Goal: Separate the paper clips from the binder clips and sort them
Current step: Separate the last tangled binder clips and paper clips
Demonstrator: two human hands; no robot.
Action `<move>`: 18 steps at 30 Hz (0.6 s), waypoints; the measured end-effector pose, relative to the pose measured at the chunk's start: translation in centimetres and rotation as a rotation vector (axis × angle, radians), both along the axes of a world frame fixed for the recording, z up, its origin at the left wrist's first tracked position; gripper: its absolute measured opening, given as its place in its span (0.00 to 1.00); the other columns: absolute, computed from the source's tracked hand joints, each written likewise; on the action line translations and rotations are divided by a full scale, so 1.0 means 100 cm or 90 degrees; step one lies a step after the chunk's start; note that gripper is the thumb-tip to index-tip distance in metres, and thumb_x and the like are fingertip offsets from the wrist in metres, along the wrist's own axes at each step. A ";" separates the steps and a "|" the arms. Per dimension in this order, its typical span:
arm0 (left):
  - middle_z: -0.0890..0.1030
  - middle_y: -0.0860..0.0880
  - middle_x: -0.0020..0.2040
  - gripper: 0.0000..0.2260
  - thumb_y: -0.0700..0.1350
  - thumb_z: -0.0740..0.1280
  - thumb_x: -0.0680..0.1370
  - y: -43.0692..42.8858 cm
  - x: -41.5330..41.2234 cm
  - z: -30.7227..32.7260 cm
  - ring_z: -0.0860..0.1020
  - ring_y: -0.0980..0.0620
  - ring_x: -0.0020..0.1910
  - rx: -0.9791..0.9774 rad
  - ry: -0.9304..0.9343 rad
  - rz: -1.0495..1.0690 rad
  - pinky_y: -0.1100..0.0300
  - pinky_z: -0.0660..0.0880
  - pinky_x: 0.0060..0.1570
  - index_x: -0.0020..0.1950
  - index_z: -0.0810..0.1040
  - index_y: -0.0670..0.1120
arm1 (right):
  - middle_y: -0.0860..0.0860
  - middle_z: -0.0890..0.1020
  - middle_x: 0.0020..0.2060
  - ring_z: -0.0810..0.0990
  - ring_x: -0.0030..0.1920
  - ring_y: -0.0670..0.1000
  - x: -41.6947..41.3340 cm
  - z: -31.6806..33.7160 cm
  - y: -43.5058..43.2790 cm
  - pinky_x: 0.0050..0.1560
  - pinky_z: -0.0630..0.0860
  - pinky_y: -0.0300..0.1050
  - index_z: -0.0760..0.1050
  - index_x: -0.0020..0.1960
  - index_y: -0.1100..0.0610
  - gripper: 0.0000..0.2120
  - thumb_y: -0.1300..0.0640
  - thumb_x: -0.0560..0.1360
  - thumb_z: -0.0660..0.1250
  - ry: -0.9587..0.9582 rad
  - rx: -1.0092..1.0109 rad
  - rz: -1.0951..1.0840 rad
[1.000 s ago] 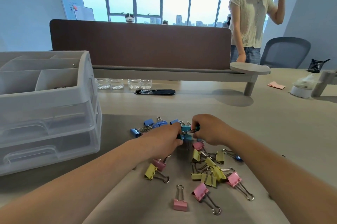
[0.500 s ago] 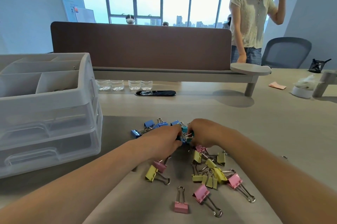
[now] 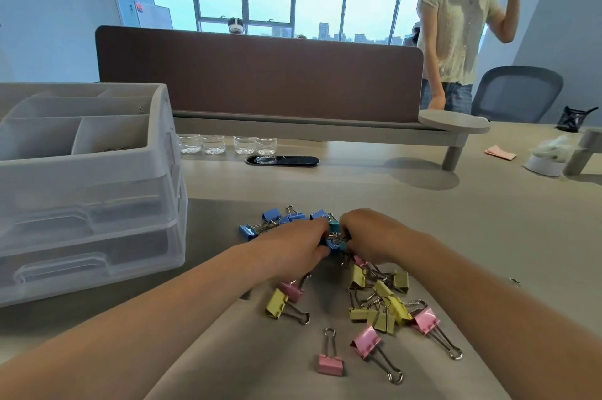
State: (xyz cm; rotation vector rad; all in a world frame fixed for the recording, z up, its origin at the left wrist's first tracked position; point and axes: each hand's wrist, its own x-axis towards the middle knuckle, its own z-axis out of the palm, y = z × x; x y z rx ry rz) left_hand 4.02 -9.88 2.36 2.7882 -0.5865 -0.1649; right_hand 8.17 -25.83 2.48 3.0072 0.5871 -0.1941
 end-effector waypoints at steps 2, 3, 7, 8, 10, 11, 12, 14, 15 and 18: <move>0.73 0.53 0.42 0.05 0.50 0.59 0.83 0.000 0.000 0.001 0.72 0.56 0.38 -0.001 0.000 0.002 0.60 0.67 0.36 0.55 0.67 0.51 | 0.54 0.78 0.45 0.74 0.41 0.51 -0.002 0.003 0.001 0.37 0.69 0.40 0.76 0.54 0.59 0.05 0.60 0.78 0.65 -0.006 0.005 -0.003; 0.74 0.52 0.43 0.06 0.50 0.59 0.83 0.000 -0.001 0.002 0.72 0.56 0.38 -0.002 0.001 0.004 0.60 0.68 0.36 0.57 0.68 0.50 | 0.54 0.78 0.45 0.74 0.42 0.50 -0.002 0.004 0.001 0.39 0.70 0.40 0.76 0.53 0.59 0.05 0.60 0.78 0.65 -0.011 0.011 -0.003; 0.74 0.52 0.42 0.07 0.50 0.59 0.83 0.002 -0.003 0.004 0.73 0.55 0.38 -0.002 0.001 0.010 0.56 0.72 0.40 0.58 0.69 0.49 | 0.51 0.75 0.43 0.71 0.39 0.48 -0.004 0.012 0.002 0.36 0.66 0.38 0.70 0.47 0.53 0.05 0.59 0.78 0.66 -0.007 0.082 -0.011; 0.74 0.52 0.41 0.07 0.50 0.59 0.83 0.003 -0.004 0.005 0.73 0.55 0.38 -0.002 -0.001 0.012 0.56 0.73 0.41 0.58 0.69 0.49 | 0.51 0.75 0.43 0.70 0.40 0.48 -0.005 0.013 0.001 0.36 0.66 0.38 0.69 0.47 0.53 0.06 0.59 0.78 0.67 -0.005 0.101 -0.015; 0.75 0.50 0.43 0.08 0.51 0.59 0.83 0.005 -0.007 0.007 0.74 0.54 0.39 -0.003 -0.002 0.021 0.55 0.74 0.43 0.57 0.69 0.48 | 0.51 0.76 0.46 0.71 0.42 0.48 -0.007 0.017 0.000 0.38 0.66 0.39 0.69 0.49 0.52 0.07 0.57 0.77 0.68 -0.011 0.137 -0.016; 0.76 0.49 0.44 0.08 0.51 0.59 0.83 0.006 -0.008 0.009 0.75 0.53 0.40 -0.005 0.000 0.027 0.54 0.74 0.44 0.58 0.70 0.48 | 0.50 0.76 0.47 0.72 0.44 0.49 -0.008 0.020 -0.001 0.40 0.67 0.39 0.70 0.50 0.51 0.07 0.56 0.77 0.68 -0.013 0.152 -0.015; 0.77 0.47 0.46 0.09 0.50 0.58 0.83 0.007 -0.010 0.011 0.75 0.51 0.41 -0.010 0.000 0.033 0.54 0.74 0.44 0.58 0.70 0.47 | 0.49 0.75 0.47 0.73 0.45 0.49 -0.010 0.023 -0.002 0.42 0.67 0.39 0.71 0.51 0.51 0.07 0.56 0.78 0.68 -0.012 0.161 -0.011; 0.78 0.45 0.50 0.08 0.49 0.58 0.83 0.009 -0.014 0.016 0.74 0.50 0.42 -0.025 -0.003 0.044 0.54 0.73 0.44 0.59 0.70 0.46 | 0.49 0.75 0.47 0.73 0.47 0.49 -0.015 0.030 -0.001 0.46 0.67 0.39 0.75 0.56 0.54 0.07 0.57 0.79 0.67 -0.007 0.168 -0.004; 0.78 0.45 0.51 0.08 0.48 0.58 0.83 0.010 -0.016 0.019 0.74 0.50 0.42 -0.030 -0.008 0.051 0.54 0.72 0.42 0.59 0.70 0.46 | 0.50 0.76 0.48 0.74 0.47 0.49 -0.019 0.036 0.001 0.46 0.68 0.39 0.77 0.58 0.56 0.08 0.57 0.79 0.66 -0.004 0.167 -0.003; 0.77 0.47 0.52 0.09 0.50 0.59 0.83 0.018 -0.024 0.031 0.75 0.50 0.45 -0.048 -0.034 0.074 0.55 0.72 0.43 0.59 0.71 0.47 | 0.50 0.79 0.44 0.74 0.42 0.48 -0.026 0.050 0.007 0.40 0.68 0.37 0.80 0.56 0.59 0.09 0.57 0.79 0.65 -0.011 0.167 0.005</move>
